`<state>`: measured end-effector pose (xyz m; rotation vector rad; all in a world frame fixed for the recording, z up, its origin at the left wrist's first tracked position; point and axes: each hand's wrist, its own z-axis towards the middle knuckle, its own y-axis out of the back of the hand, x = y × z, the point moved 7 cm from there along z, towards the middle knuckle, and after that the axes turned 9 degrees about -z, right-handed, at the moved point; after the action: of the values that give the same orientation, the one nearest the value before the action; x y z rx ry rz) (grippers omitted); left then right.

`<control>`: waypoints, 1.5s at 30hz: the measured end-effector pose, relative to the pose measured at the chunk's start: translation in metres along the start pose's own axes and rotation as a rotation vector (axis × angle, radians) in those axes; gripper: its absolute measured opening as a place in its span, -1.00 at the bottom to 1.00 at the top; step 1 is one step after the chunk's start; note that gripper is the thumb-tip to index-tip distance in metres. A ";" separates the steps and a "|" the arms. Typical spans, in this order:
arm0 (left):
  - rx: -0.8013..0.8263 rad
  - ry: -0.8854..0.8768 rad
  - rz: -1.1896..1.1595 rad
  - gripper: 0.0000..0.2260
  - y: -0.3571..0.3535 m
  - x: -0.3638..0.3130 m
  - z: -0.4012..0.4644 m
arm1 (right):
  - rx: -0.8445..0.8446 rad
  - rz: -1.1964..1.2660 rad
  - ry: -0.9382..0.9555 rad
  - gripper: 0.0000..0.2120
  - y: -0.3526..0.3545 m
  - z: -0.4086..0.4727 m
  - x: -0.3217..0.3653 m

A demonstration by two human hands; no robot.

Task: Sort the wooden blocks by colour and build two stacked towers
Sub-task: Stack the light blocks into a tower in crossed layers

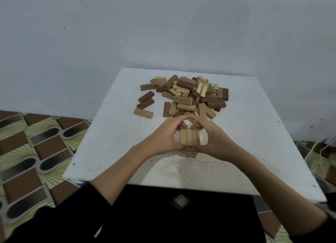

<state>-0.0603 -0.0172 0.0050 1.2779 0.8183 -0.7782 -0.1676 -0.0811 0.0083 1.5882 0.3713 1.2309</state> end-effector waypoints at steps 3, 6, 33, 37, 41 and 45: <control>0.024 0.008 0.011 -0.23 -0.003 0.001 -0.001 | 0.015 -0.020 0.009 -0.14 -0.002 -0.001 -0.002; 0.028 0.024 0.013 -0.19 -0.004 0.005 -0.001 | 0.017 -0.039 -0.002 -0.12 -0.002 -0.002 -0.003; 0.001 0.094 -0.047 -0.15 -0.010 0.018 -0.002 | 0.088 -0.021 -0.060 -0.11 -0.007 -0.001 -0.002; 0.010 0.077 -0.054 -0.11 -0.009 0.020 -0.003 | 0.103 -0.014 -0.061 -0.07 -0.006 -0.002 -0.002; 0.053 0.087 -0.155 0.01 -0.008 0.018 -0.010 | 0.116 0.032 -0.069 0.03 0.004 -0.014 0.007; 0.017 0.247 -0.519 -0.18 -0.017 0.030 -0.022 | 0.081 0.217 -0.176 -0.10 0.000 -0.023 -0.003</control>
<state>-0.0614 0.0010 -0.0312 1.2028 1.3772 -1.0484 -0.1884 -0.0710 0.0049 1.8285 0.1403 1.2389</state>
